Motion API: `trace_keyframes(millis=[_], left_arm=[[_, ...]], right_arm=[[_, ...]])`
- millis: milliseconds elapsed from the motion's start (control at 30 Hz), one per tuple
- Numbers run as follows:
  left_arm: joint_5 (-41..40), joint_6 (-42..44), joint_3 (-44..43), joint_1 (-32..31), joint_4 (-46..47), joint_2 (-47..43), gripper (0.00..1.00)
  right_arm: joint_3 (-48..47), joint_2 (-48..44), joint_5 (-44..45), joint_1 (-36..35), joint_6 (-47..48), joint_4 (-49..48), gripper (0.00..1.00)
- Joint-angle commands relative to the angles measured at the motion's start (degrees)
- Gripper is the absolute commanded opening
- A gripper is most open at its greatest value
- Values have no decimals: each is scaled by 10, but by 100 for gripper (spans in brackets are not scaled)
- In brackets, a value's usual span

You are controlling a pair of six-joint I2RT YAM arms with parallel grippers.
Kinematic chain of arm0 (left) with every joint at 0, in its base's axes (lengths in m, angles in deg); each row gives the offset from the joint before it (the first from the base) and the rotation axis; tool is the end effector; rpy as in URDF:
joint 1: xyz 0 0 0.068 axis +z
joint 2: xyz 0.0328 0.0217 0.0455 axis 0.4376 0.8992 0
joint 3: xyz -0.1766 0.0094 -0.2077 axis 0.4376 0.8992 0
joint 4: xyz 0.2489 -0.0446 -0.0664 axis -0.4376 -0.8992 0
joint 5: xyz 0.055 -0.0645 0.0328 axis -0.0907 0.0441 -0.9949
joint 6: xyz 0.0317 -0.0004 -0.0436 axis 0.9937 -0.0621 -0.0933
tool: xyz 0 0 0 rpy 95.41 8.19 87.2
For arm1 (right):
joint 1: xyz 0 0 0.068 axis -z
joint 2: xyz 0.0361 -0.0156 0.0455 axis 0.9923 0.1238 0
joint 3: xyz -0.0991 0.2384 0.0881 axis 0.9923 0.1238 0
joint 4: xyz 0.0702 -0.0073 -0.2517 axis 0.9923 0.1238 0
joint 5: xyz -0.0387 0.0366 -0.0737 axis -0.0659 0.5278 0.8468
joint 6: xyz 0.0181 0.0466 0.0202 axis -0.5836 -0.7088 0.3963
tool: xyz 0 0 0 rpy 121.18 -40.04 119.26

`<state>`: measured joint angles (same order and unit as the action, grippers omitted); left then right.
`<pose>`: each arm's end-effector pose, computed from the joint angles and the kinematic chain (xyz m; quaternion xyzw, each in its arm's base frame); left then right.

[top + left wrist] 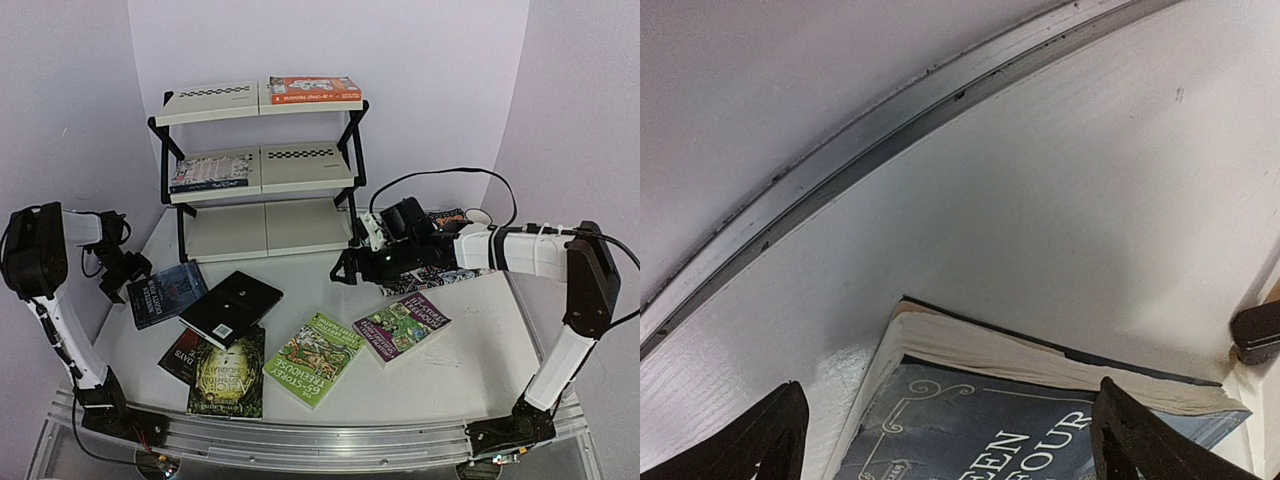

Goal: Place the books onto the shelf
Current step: Move the book to the center of the board.

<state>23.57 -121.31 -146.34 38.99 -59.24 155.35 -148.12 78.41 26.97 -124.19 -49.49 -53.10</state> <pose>0.3329 0.0762 0.1612 -0.4541 0.8800 -0.0453 0.1317 0.2916 0.2682 0.2567 -0.1751 0.8210 0.3881 0.3804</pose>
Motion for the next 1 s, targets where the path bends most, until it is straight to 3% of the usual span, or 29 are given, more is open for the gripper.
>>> trace_keyframes(millis=[0, 300, 567, 800, 967], left_arm=[[-16, 17, -44, 5, -17, 25, 100], [49, 51, -108, -5, -18, 73, 99], [46, 45, -106, -17, -39, 95, 97], [84, 128, -96, -79, -64, 90, 87], [142, 146, -54, -135, -71, 67, 74]], right_arm=[[6, -32, -8, -2, 5, 0, 96], [19, -43, -8, -2, 4, 0, 96], [25, -48, -15, -2, 3, 0, 96], [29, -50, -16, -2, 1, 0, 96], [23, -39, -30, -2, -11, -1, 95]])
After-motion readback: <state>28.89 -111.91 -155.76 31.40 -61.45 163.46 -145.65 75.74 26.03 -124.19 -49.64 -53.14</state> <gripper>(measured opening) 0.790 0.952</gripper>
